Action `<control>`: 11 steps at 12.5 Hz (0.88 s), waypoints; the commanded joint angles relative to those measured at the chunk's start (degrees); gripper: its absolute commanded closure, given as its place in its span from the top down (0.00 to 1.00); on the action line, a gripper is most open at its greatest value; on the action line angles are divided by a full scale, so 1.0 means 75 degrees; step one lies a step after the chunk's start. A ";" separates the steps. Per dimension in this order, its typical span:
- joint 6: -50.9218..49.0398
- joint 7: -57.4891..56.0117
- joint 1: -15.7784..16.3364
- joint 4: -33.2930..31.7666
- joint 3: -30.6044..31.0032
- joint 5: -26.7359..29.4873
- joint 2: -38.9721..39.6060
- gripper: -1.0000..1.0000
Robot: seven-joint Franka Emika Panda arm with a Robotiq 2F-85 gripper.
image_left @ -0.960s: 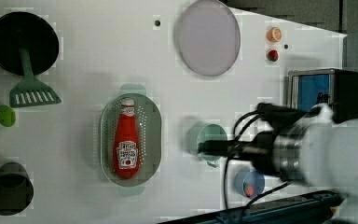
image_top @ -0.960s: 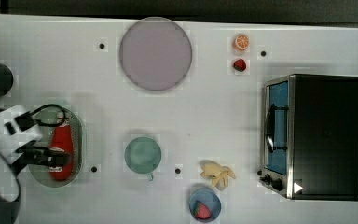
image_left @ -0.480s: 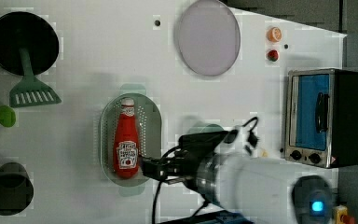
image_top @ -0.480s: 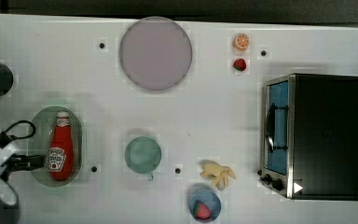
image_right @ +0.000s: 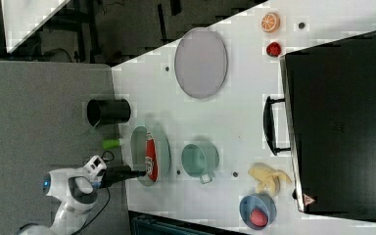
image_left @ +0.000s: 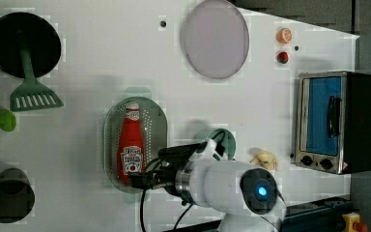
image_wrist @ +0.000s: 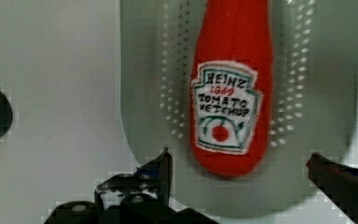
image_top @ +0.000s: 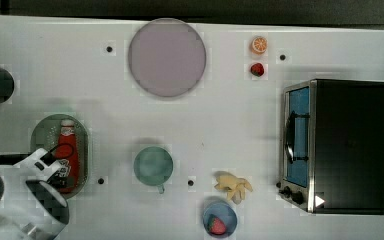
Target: Pick ketchup from strainer and place it on the table
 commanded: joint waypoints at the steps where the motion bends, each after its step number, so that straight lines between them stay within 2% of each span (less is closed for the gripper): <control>1: 0.0685 0.0799 -0.0038 0.0027 -0.0176 -0.0455 0.0394 1.00; 7: 0.1334 0.1857 0.0299 0.0112 -0.0719 -0.1784 0.1423 1.00; 9: 0.1381 0.1939 0.0495 0.0256 -0.0968 -0.1920 0.1625 1.00; 10: 0.1383 0.1939 0.0617 0.0337 -0.1095 -0.1928 0.1718 0.96; 11: 0.1441 0.1952 0.0741 0.0432 -0.1188 -0.1928 0.1813 0.84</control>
